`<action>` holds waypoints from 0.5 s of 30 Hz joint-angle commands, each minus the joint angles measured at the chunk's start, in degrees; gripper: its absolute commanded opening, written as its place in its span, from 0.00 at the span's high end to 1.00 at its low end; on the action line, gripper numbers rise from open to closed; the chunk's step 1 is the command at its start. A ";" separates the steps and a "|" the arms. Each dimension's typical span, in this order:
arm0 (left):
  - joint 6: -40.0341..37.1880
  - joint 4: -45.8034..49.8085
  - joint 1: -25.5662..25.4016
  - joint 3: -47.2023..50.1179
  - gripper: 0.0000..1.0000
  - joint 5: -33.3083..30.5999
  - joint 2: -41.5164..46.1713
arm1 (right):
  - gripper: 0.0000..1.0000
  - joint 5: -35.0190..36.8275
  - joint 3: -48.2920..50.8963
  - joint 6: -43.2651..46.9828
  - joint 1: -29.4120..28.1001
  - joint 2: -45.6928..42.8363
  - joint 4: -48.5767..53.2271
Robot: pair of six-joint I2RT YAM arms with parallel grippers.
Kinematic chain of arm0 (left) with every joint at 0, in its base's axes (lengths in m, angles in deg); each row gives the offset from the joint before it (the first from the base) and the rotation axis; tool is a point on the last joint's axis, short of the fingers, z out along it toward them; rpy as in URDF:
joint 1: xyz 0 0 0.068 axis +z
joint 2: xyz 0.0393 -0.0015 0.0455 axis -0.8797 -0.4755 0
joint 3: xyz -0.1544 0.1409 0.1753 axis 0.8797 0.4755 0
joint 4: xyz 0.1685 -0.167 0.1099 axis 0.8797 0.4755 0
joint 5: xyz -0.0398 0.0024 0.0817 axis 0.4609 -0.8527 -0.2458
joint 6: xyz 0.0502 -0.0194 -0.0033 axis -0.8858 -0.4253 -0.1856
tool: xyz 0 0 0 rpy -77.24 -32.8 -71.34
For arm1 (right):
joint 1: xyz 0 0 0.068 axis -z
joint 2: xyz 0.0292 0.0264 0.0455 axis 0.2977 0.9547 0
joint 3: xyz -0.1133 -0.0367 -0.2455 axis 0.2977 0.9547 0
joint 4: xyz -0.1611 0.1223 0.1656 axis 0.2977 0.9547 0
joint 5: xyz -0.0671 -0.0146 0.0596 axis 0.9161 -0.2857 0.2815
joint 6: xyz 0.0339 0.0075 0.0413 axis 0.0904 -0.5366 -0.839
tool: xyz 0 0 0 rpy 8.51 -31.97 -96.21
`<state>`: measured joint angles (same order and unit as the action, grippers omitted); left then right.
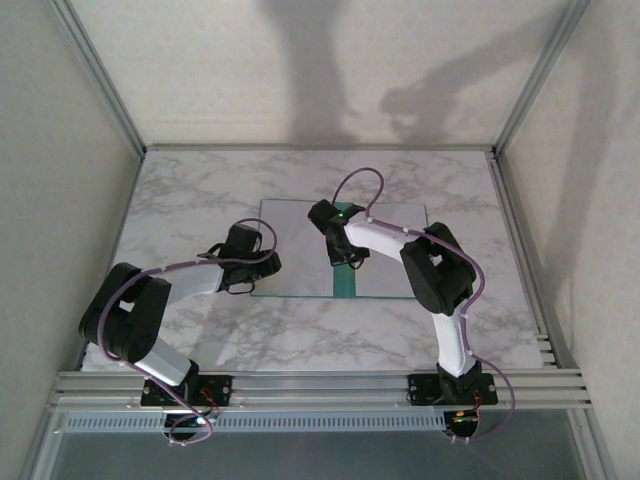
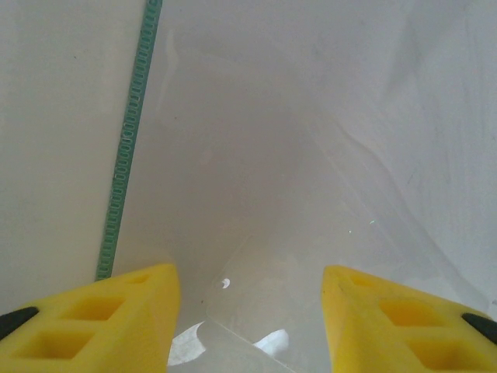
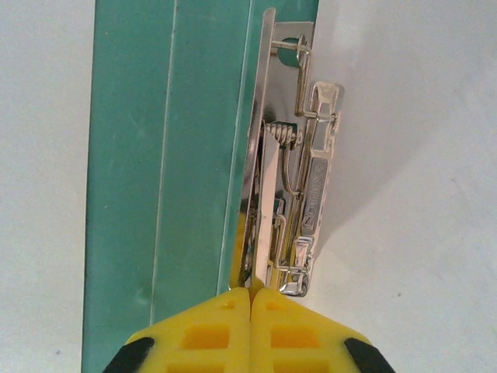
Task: Put the files into the folder
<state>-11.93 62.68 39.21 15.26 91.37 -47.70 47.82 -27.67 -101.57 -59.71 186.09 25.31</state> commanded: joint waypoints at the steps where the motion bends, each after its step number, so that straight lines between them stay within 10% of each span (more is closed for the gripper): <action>1: -0.28 1.02 0.42 1.15 0.48 0.60 -1.50 | 1.00 -3.61 -0.60 -0.21 0.11 3.25 3.90; 15: -0.59 1.06 0.46 0.73 0.49 0.69 -1.84 | 1.00 0.54 -4.18 1.88 0.12 2.28 8.65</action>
<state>-11.95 62.57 39.21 15.24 91.37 -47.79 48.39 -31.51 -100.88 -59.58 186.35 29.90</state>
